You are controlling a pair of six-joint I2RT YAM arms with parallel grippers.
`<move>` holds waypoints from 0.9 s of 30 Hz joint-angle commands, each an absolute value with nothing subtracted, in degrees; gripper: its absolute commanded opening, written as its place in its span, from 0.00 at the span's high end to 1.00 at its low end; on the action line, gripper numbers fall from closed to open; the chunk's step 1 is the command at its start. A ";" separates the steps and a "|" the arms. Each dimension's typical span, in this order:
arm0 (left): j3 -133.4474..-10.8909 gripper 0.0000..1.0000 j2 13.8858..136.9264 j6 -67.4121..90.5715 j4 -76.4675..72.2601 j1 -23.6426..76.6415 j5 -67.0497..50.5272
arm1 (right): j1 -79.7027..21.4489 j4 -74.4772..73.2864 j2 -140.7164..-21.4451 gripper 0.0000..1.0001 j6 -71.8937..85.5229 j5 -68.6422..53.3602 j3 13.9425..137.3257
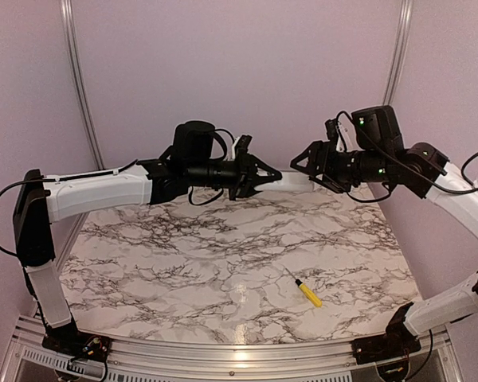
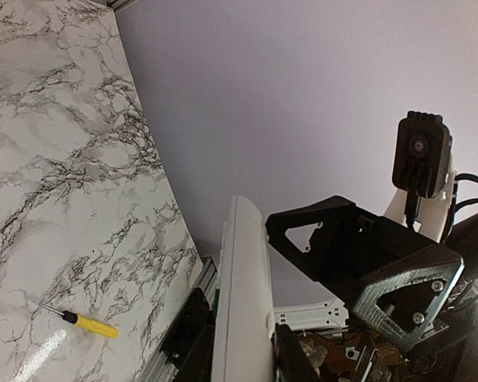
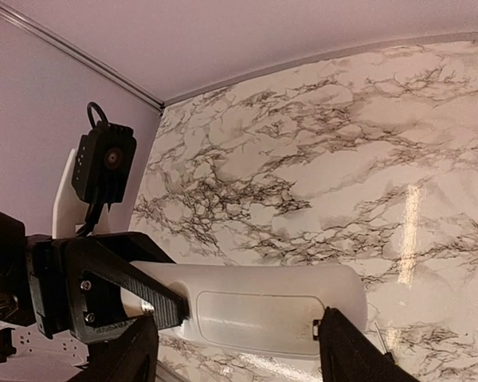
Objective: Unload the batteries from the remote control
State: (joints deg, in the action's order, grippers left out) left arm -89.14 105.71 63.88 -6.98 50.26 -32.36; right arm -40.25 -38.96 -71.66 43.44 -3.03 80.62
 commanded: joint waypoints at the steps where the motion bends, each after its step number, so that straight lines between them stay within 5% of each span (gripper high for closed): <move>1: -89.23 1.00 102.75 62.69 -12.58 50.89 -33.89 | -40.26 -37.01 -71.88 0.33 43.24 -5.47 78.55; 27: -88.04 1.00 101.47 61.53 -16.25 50.97 -36.32 | -30.33 -18.91 -65.57 0.32 50.19 -30.64 64.27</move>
